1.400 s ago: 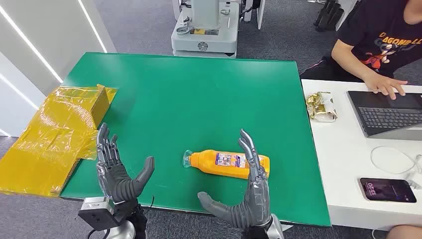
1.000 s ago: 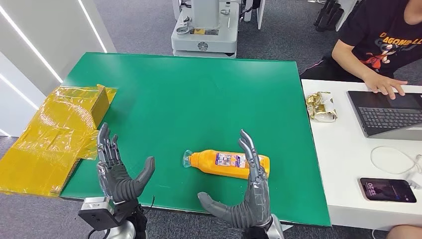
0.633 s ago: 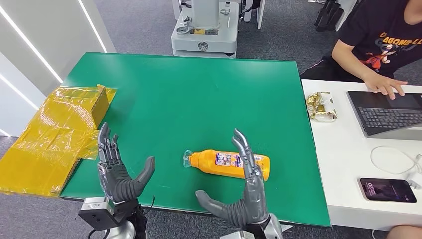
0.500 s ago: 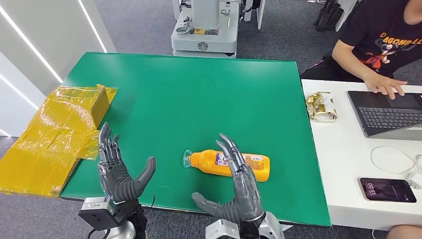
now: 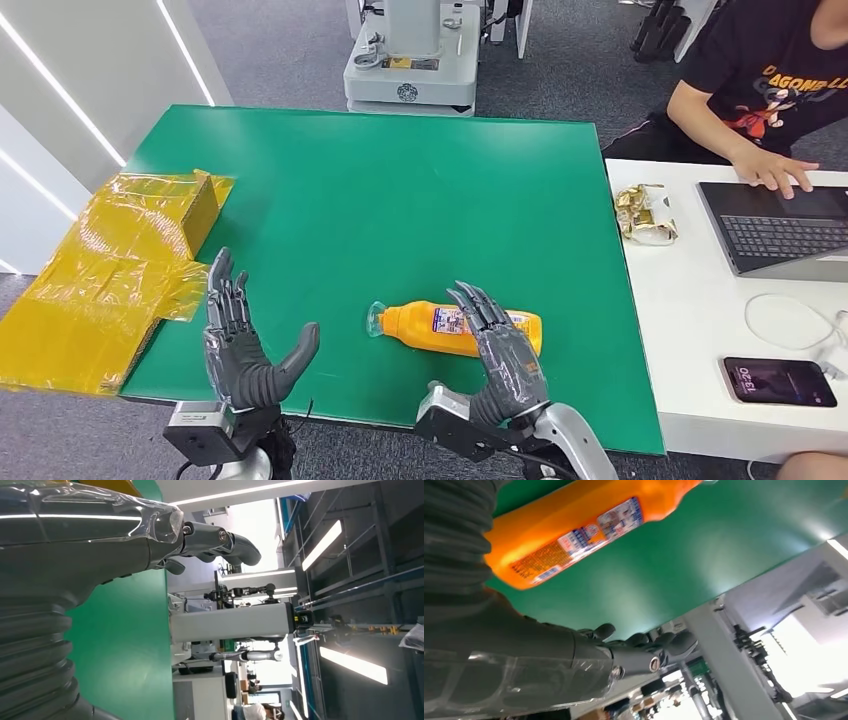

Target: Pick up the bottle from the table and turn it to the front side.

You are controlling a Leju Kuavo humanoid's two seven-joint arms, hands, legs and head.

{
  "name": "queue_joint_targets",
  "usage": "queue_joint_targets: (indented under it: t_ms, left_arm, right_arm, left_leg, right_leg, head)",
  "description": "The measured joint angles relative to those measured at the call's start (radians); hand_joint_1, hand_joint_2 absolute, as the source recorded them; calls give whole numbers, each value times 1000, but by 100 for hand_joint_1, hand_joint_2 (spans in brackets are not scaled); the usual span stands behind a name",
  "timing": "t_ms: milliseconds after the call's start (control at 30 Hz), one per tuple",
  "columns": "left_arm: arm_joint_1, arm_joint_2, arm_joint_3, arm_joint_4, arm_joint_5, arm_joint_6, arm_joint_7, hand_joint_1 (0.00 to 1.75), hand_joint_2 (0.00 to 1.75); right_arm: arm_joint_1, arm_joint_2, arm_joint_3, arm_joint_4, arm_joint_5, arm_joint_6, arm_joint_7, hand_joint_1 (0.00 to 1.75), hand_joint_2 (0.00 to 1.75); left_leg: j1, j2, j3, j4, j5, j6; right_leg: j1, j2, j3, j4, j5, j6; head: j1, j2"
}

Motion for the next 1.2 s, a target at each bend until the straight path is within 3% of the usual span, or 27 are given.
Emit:
queue_joint_targets:
  t_ms: [200,500,900,1200]
  left_arm:
    - [0,-13,12,0,-15,-24,0,0,175]
    - [0,-30,31,0,-28,-55,0,0,175]
    - [-2,-45,46,0,-36,-58,2,0,175]
    - [-4,-51,54,2,-27,-49,12,0,175]
  right_arm:
    - [-56,-11,0,46,52,109,58,0,175]
    - [-158,-13,4,164,40,211,31,0,175]
    - [-322,-2,30,428,11,235,-7,0,175]
    - [-368,13,48,566,11,246,-7,0,175]
  left_leg:
    - [0,0,0,0,0,0]
    - [0,0,0,0,0,0]
    - [0,0,0,0,0,0]
    - [0,-1,0,0,0,0]
  right_leg:
    - [0,0,0,0,0,0]
    - [0,0,0,0,0,0]
    - [0,0,0,0,0,0]
    - [0,0,0,0,0,0]
  head:
    - [0,0]
    - [0,0]
    - [0,0]
    - [0,0]
